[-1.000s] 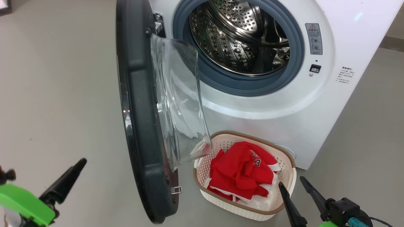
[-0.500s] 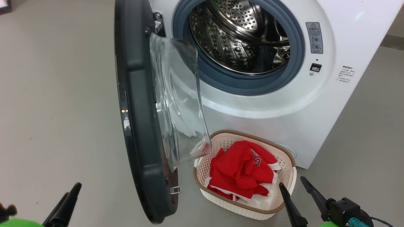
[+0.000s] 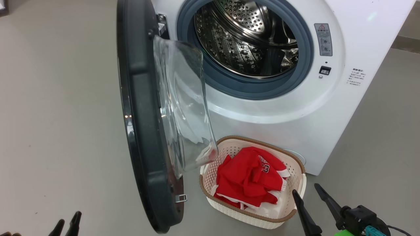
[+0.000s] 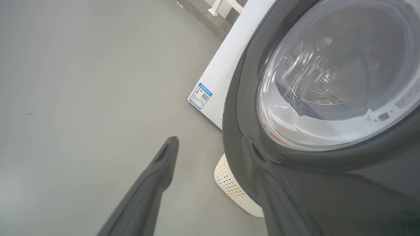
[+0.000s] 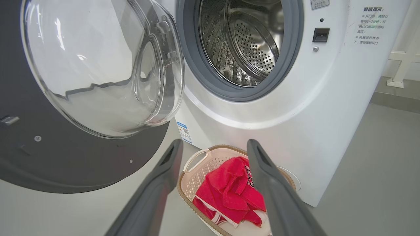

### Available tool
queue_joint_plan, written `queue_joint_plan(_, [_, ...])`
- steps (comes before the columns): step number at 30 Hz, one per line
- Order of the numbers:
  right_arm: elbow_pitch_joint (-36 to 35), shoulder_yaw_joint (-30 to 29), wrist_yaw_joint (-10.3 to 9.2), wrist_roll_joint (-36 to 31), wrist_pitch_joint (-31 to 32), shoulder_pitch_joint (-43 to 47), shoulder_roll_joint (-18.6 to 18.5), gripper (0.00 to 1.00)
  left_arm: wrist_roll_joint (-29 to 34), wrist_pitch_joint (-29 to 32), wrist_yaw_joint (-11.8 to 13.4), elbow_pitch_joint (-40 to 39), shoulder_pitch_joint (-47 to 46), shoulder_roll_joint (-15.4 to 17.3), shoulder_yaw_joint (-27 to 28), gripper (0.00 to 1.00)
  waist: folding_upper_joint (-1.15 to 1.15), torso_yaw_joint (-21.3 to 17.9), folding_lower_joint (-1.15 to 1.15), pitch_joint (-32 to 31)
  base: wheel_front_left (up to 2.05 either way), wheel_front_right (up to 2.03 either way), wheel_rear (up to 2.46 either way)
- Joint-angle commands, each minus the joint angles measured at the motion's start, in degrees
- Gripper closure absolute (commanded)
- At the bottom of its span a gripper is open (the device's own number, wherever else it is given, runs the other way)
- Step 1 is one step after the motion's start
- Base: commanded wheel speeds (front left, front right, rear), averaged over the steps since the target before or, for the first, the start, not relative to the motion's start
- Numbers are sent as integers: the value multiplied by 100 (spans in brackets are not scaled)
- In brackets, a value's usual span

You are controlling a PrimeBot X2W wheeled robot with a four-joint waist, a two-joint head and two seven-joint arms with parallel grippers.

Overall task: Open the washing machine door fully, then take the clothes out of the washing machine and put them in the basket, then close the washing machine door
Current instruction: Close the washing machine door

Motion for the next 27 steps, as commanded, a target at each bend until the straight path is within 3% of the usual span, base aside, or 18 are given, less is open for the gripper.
queue_joint_plan(1, [-133,103,28,5,-37,-138,-63,0,167,-71,-34,-30,-291,150,296,0,0,4,0,4,0,0,0])
queue_joint_plan(8, [-145,34,28,-5,-37,-131,-56,0,1964,-78,-34,-221,-154,-528,1387,0,0,22,0,-4,0,0,0])
queue_joint_plan(18, [-157,-21,28,-5,-37,-105,-47,0,4255,-79,-34,-1009,348,-1320,2453,0,0,32,0,-70,0,0,0])
queue_joint_plan(27, [-165,-61,28,-4,-37,-89,-56,0,5390,-79,-34,-1499,590,-1783,2897,0,0,46,0,-111,0,0,0])
